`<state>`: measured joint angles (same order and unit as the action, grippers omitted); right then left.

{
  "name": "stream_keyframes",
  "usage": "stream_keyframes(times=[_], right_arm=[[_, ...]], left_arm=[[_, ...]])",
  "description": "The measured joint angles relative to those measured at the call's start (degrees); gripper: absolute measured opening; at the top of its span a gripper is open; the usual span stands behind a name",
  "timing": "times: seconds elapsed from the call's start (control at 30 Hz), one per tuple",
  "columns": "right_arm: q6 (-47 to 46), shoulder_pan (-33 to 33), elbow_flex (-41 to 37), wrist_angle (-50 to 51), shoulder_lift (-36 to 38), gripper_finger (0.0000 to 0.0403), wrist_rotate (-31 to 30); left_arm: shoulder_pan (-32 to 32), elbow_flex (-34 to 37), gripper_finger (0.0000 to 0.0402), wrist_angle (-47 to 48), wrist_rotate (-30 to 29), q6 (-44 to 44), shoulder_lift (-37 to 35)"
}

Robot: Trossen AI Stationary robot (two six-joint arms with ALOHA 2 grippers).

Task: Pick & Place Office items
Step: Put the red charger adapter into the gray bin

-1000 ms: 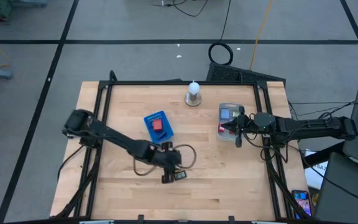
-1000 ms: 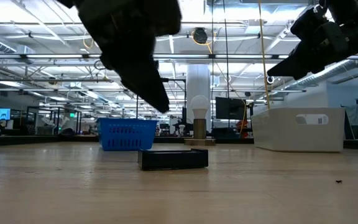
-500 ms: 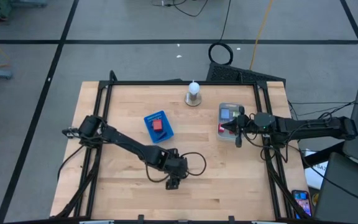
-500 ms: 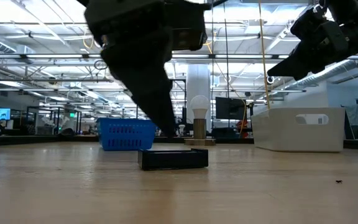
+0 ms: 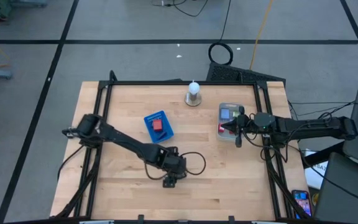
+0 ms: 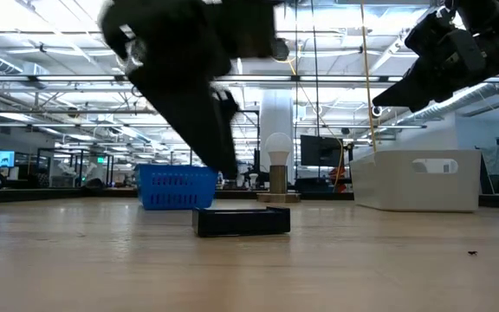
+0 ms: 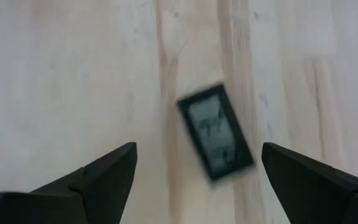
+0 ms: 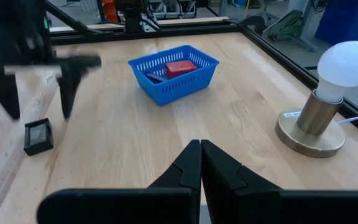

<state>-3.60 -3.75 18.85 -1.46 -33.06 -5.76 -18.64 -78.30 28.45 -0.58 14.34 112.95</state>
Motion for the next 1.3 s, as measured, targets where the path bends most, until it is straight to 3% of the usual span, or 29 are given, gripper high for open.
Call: stream_keyframes(times=[0.1,0.27,0.33,0.5,0.67,0.83,0.97,1.3], right_arm=[[0.0,0.0,0.0,0.3,0.0,0.0,0.0],[-0.2,0.1,0.0,0.8,0.0,0.0,0.0],[-0.2,0.1,0.0,1.2,0.0,0.0,0.0],[-0.4,0.1,0.0,1.3,0.0,0.0,0.0],[-1.7,0.1,0.0,2.2,0.0,0.0,0.1],[-1.7,0.1,0.0,3.9,0.0,0.0,0.1],[-1.7,0.1,0.0,4.1,0.0,0.0,0.2],[-1.8,0.1,0.0,4.4,0.0,0.0,1.7]], left_arm=[[0.4,0.0,0.0347,6.1,-3.8,-3.4,-5.0],[2.6,0.3,0.0349,17.3,-20.4,-5.2,-15.4],[4.7,0.9,0.0351,21.0,-23.7,-5.3,-19.0],[12.5,6.6,0.0357,22.1,-18.3,-12.1,-24.3],[20.2,14.1,0.0358,15.0,-8.8,-20.4,-24.7],[26.2,16.5,0.0359,11.7,-7.4,-21.4,-23.3],[29.6,16.5,0.0362,11.2,-1.3,-21.8,-21.9],[32.1,16.5,0.0392,10.9,-1.5,-23.5,-16.1]])
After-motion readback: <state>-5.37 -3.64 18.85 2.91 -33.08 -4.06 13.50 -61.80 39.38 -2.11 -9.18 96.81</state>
